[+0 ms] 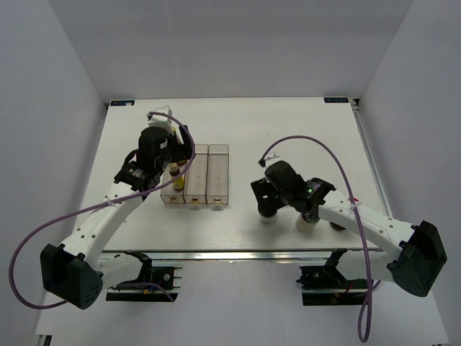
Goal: Organize the condiment bottles
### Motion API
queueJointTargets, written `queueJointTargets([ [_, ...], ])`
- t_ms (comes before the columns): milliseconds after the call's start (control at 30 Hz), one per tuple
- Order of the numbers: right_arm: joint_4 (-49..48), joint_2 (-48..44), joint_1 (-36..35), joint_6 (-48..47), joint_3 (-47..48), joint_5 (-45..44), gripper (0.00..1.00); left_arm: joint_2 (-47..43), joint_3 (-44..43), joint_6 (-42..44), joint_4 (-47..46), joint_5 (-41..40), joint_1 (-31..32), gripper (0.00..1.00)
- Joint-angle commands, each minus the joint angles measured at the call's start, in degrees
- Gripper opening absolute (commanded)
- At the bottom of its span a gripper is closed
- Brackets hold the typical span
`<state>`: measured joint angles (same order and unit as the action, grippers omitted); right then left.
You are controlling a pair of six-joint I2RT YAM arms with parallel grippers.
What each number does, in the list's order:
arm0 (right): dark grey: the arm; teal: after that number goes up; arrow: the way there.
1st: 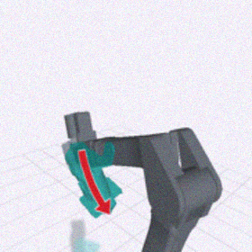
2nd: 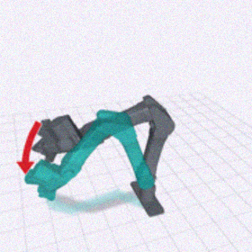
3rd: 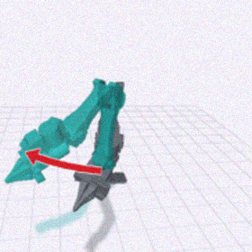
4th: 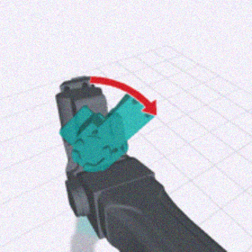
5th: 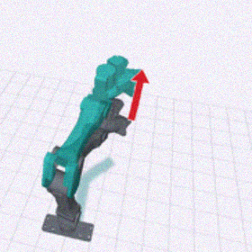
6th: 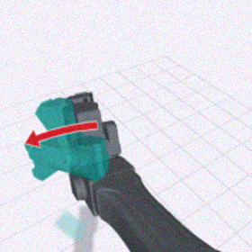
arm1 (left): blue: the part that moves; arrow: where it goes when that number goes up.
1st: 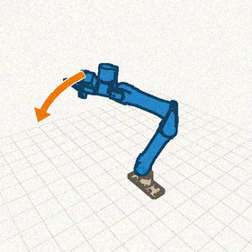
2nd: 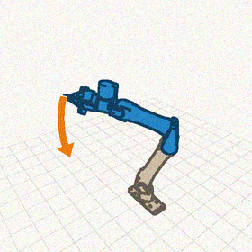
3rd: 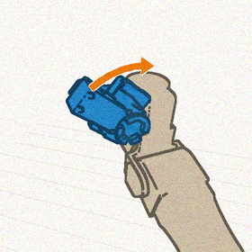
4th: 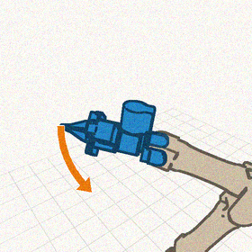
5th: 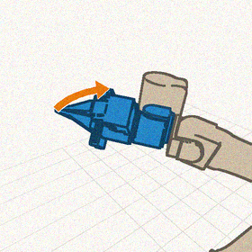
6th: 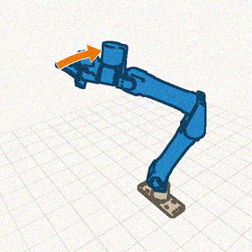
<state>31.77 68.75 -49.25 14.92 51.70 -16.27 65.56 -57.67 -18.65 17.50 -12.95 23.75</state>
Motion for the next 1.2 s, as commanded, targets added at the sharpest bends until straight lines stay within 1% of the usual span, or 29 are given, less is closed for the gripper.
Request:
queueJointTargets([
  [0, 1.5, -0.7, -0.6, 0.3, -2.0, 1.3, 0.89, -1.8, 0.5, 0.1, -1.1, -0.6, -0.1, 0.98],
  [133, 1.6, -1.4, -0.5, 1.7, -1.0, -2.7, 0.89, -1.7, 0.2, 0.1, -0.7, -0.9, -0.1, 0.98],
  [167, 2.8, -1.3, -0.5, 2.1, -0.4, -4.7, 0.89, -1.8, 0.2, 0.0, -0.6, -1.2, -0.1, 0.98],
  [233, 3.6, -0.7, -0.4, 3.3, 0.2, -5.8, 0.88, -1.8, 0.4, -0.1, -0.8, -1.5, -0.1, 0.98],
  [300, 4.4, -0.3, -0.5, 3.3, 0.9, -5.4, 0.89, -1.8, 0.5, -0.2, -1.0, -1.6, -0.1, 0.98],
  [433, 2.4, -0.5, -0.5, 1.9, 0.8, -2.2, 0.89, -1.2, 0.4, -0.2, -1.0, -1.5, -0.1, 0.98],
  [700, -0.1, -1.3, -0.4, 1.9, 4.6, -4.3, 0.89, -0.7, 0.5, -0.2, -1.4, -1.8, -0.1, 0.98],
  [867, -0.9, -1.3, -0.5, 1.3, 5.3, -2.0, 0.89, -0.4, 0.5, -0.2, -1.4, -2.3, -0.1, 0.98],
  [967, 0.0, 0.1, -0.5, 1.3, 4.8, -0.8, 0.89, -0.5, 0.7, -0.2, -1.4, -2.8, -0.1, 0.98],
  [1167, 0.1, 3.7, -0.5, 2.1, 3.9, -1.6, 0.89, -0.5, 0.7, -0.2, -1.3, -3.1, -0.1, 0.98],
])
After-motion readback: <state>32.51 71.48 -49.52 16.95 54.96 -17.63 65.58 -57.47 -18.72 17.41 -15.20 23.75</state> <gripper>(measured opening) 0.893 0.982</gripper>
